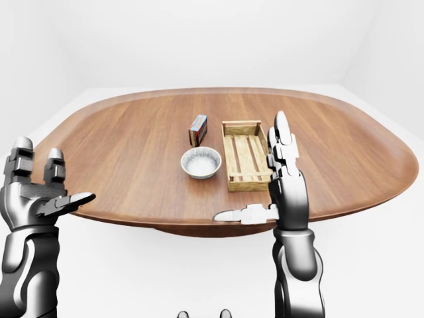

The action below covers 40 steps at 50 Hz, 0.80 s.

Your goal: Pick up the bowl on the left and put it in the tray.

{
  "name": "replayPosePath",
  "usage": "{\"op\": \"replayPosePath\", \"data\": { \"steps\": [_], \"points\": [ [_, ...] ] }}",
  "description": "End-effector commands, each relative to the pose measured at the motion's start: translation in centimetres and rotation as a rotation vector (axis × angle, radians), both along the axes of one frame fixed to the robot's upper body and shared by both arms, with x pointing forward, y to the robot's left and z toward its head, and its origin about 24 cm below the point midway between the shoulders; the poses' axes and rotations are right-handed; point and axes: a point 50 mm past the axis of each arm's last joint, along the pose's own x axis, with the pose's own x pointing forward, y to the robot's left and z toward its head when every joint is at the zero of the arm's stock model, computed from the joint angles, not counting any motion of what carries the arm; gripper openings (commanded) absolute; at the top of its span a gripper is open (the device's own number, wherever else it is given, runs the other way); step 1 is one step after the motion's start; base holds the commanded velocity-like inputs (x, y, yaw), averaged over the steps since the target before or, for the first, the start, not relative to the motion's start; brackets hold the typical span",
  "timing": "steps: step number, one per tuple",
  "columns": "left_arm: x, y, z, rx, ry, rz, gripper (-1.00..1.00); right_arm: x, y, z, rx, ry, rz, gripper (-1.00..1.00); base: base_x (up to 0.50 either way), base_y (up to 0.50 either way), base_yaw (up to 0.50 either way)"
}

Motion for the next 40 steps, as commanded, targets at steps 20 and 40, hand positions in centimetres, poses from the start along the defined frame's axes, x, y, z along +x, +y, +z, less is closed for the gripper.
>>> {"op": "replayPosePath", "data": {
  "steps": [20,40],
  "points": [
    [-0.18,0.15,0.24,0.000,-0.012,0.004,1.00,-0.48,-0.53,0.70,-0.027,-0.032,-0.027,1.00,0.50,0.00,0.00],
    [-0.35,0.31,0.34,-0.008,-0.019,0.007,1.00,-0.69,-0.75,0.58,-0.008,-0.028,-0.031,1.00,0.50,0.00,0.00]
  ]
}}
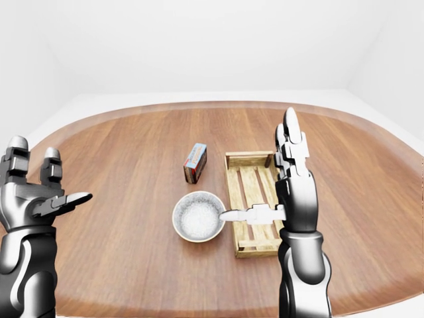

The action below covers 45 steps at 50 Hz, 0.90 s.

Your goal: Pick up the bowl on the left and put it in the tray.

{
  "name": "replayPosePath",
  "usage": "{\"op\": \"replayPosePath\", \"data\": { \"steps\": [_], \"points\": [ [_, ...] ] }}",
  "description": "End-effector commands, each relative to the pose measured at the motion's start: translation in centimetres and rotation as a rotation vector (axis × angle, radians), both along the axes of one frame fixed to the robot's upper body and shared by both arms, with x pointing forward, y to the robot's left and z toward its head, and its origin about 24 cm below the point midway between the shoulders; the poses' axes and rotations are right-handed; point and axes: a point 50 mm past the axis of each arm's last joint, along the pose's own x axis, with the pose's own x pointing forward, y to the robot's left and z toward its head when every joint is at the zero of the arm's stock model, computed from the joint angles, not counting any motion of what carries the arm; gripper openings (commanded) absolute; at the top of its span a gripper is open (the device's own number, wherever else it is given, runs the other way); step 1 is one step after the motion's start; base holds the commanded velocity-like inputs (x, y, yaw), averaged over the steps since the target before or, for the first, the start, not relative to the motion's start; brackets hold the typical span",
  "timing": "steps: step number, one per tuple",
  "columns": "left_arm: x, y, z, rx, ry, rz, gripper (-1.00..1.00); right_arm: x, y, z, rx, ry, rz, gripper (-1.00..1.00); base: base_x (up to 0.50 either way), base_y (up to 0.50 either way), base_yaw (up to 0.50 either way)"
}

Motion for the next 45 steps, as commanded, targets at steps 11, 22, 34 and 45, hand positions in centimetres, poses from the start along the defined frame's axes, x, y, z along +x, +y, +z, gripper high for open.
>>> {"op": "replayPosePath", "data": {
  "steps": [11,22,34,45],
  "points": [
    [-0.1,0.2,0.2,-0.007,-0.008,0.001,1.00,-0.2,0.5,0.3,0.031,-0.020,-0.008,1.00,0.36,-0.01,0.00],
    [-0.4,0.4,0.7,-0.012,-0.037,0.007,1.00,-2.8,7.4,-1.4,-0.664,0.042,0.095,1.00,0.00,0.00,0.00],
    [-0.5,0.3,0.8,-0.011,-0.037,0.007,1.00,-2.8,7.6,-2.5,-0.722,0.123,0.060,1.00,0.00,0.00,0.00],
    [-0.5,0.4,0.9,-0.010,-0.041,0.009,1.00,-2.8,8.0,-3.8,-0.752,0.170,0.062,1.00,0.00,0.00,0.00]
  ]
}}
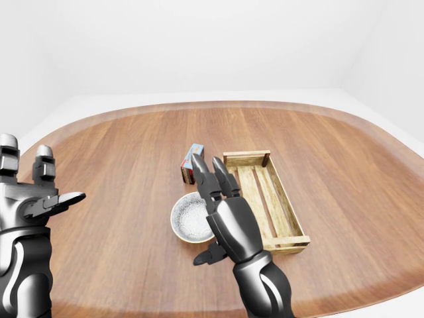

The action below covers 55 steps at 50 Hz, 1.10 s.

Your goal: Pick up the bowl on the left and put it in the tray.

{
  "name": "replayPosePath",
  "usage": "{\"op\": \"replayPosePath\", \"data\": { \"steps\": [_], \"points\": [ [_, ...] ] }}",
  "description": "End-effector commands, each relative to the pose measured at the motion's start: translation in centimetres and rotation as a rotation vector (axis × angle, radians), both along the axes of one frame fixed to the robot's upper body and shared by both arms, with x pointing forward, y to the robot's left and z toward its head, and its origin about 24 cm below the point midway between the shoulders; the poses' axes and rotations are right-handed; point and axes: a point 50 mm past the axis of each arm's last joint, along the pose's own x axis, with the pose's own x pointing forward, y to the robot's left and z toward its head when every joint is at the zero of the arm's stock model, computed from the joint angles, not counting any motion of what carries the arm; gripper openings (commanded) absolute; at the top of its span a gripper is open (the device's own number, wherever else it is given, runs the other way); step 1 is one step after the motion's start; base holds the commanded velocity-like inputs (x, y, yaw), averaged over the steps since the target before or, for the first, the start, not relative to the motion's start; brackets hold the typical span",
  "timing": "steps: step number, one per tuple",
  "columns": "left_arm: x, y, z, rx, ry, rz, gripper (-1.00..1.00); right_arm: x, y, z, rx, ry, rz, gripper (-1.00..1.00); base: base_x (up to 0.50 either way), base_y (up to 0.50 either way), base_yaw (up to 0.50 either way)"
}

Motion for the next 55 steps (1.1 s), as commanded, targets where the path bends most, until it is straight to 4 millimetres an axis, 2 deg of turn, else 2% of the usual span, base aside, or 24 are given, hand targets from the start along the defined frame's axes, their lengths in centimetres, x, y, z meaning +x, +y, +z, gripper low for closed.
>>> {"op": "replayPosePath", "data": {
  "steps": [1,8,12,14,16,19,21,41,43,47,48,50,52,53,55],
  "points": [
    [0.0,0.1,0.1,-0.001,-0.005,0.003,1.00,-0.2,0.7,-1.5,-0.080,0.050,-0.015,1.00,0.00,0.00,0.00],
    [0.0,0.0,0.1,0.000,-0.002,0.001,1.00,-0.7,1.7,-4.5,-0.118,0.131,-0.016,1.00,0.00,0.00,0.00],
    [-0.1,0.0,0.1,0.000,-0.005,0.002,1.00,-0.6,2.0,-4.9,-0.140,0.133,-0.006,1.00,0.00,0.00,0.00],
    [-0.2,0.1,1.1,0.002,-0.044,0.015,1.00,-0.6,2.1,-5.0,-0.152,0.137,0.001,1.00,0.00,0.00,0.00],
    [0.0,0.1,0.1,-0.001,-0.006,0.004,1.00,-0.6,2.2,-5.1,-0.160,0.137,0.000,1.00,0.00,0.00,0.00],
    [-0.2,0.2,1.0,0.000,-0.038,0.014,1.00,-0.5,2.3,-5.4,-0.174,0.144,0.000,1.00,0.00,0.00,0.00],
    [-0.1,0.1,0.3,-0.002,-0.013,0.007,1.00,-0.5,2.4,-5.7,-0.183,0.151,0.002,1.00,0.00,0.00,0.00],
    [-0.1,0.2,0.1,-0.004,-0.006,0.005,1.00,-0.3,3.9,-7.7,-0.284,0.189,0.037,1.00,0.00,0.00,0.00],
    [-0.3,0.3,1.6,-0.003,-0.061,0.022,1.00,-0.3,4.0,-7.9,-0.289,0.195,0.040,1.00,0.00,0.00,0.00],
    [-0.3,0.3,1.7,-0.003,-0.068,0.025,1.00,-0.2,4.1,-8.1,-0.302,0.200,0.041,1.00,0.00,0.00,0.00],
    [-0.2,0.2,0.8,-0.003,-0.034,0.014,1.00,-0.2,4.1,-8.1,-0.305,0.200,0.041,1.00,0.00,0.00,0.00],
    [-0.3,0.2,1.5,-0.002,-0.060,0.021,1.00,-0.2,4.2,-8.3,-0.309,0.209,0.044,1.00,0.00,0.00,0.00],
    [-0.1,0.2,0.7,-0.004,-0.028,0.012,1.00,-0.2,4.2,-8.5,-0.313,0.212,0.043,1.00,0.00,0.00,0.00],
    [-0.3,0.3,1.6,-0.002,-0.063,0.022,1.00,-0.1,4.2,-8.6,-0.312,0.214,0.043,1.00,0.00,0.00,0.00],
    [-0.3,0.3,1.7,-0.003,-0.068,0.024,1.00,0.1,4.2,-8.7,-0.317,0.218,0.041,1.00,0.00,0.00,0.00]
  ]
}}
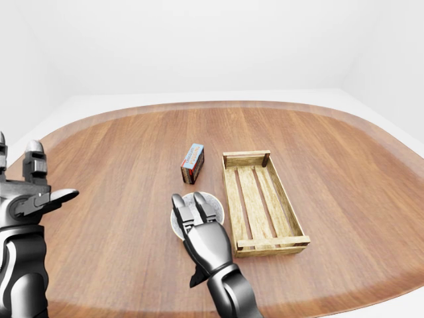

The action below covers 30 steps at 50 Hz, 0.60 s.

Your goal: Pick up the bowl on the left and put it in the tray.

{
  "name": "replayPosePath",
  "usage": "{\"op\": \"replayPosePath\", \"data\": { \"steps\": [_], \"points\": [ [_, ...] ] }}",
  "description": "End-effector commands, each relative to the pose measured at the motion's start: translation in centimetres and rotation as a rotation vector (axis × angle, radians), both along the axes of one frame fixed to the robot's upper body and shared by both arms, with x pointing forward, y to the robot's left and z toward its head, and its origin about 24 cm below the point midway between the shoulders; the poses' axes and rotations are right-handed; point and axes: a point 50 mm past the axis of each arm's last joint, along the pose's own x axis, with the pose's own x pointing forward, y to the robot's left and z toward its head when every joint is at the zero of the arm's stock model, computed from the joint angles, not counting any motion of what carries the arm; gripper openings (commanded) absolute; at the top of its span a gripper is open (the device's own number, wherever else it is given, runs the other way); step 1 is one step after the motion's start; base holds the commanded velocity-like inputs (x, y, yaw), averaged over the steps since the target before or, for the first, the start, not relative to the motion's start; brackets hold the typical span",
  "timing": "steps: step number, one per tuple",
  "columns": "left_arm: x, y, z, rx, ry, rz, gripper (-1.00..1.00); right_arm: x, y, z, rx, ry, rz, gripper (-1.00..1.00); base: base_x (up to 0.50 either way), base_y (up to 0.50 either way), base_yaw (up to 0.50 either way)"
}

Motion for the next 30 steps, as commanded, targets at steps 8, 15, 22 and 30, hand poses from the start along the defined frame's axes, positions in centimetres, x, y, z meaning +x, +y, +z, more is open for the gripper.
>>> {"op": "replayPosePath", "data": {
  "steps": [8,15,22,30],
  "points": [
    [0.0,0.0,-0.6,-0.004,0.021,-0.007,1.00,1.4,-0.2,-2.0,-0.025,0.082,-0.023,1.00,0.00,0.00,0.00],
    [0.0,0.2,-0.8,-0.007,0.030,-0.003,1.00,1.7,-0.6,-2.4,-0.045,0.106,-0.035,1.00,0.00,0.00,0.00],
    [-0.1,0.3,-0.4,-0.008,0.016,0.003,1.00,2.0,-0.9,-3.1,-0.067,0.137,-0.046,1.00,0.00,0.00,0.00],
    [-0.2,0.3,0.6,-0.008,-0.025,0.013,1.00,2.4,-1.2,-4.0,-0.104,0.180,-0.054,1.00,0.00,0.00,0.00]
  ]
}}
